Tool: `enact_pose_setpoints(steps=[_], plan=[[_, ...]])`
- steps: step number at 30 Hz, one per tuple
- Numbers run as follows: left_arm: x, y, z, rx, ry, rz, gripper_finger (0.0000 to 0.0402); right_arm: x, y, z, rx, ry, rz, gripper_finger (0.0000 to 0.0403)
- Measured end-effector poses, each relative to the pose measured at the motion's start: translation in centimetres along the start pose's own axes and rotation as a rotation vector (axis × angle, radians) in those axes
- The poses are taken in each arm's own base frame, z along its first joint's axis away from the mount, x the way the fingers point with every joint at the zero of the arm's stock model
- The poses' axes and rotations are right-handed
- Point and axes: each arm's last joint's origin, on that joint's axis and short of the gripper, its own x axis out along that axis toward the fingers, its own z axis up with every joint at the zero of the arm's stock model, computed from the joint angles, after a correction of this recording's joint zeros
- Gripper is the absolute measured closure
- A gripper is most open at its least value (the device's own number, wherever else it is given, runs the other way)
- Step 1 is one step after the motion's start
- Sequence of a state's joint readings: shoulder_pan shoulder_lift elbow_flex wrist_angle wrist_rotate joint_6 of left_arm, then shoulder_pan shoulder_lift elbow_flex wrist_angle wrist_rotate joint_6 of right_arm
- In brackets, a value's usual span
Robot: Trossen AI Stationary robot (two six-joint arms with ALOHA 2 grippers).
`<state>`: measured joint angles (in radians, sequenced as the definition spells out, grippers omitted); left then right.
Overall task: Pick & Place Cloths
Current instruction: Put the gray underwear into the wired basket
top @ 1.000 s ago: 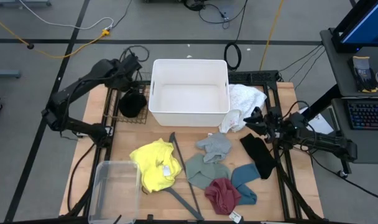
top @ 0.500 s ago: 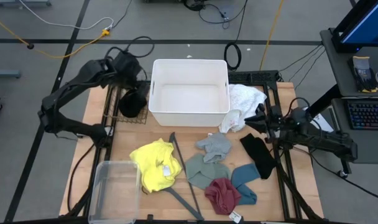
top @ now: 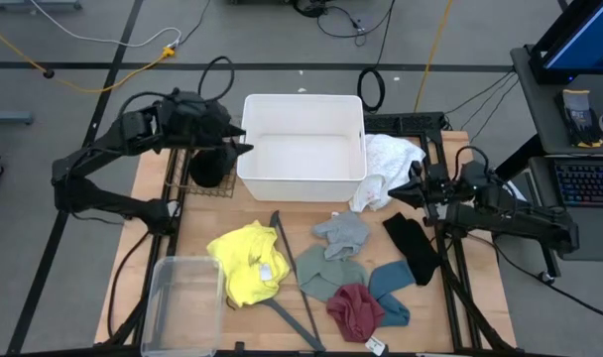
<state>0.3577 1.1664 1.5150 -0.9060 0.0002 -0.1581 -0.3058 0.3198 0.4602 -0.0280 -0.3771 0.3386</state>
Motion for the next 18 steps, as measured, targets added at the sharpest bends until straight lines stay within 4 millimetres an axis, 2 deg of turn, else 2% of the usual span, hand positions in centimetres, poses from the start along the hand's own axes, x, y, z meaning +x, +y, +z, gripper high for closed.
enact_pose_setpoints(steps=[12, 18], plan=[[-0.6, -3.0, -0.1, 0.066, -0.041, -0.134, 0.0151, 2.8, 0.2, 1.7, -0.022, 0.126, 0.114, 0.0402], [-0.7, -3.9, -0.1, 0.073, -0.068, -0.114, 0.0151, 4.2, 1.0, 2.0, -0.085, 0.180, 0.185, 0.0402]])
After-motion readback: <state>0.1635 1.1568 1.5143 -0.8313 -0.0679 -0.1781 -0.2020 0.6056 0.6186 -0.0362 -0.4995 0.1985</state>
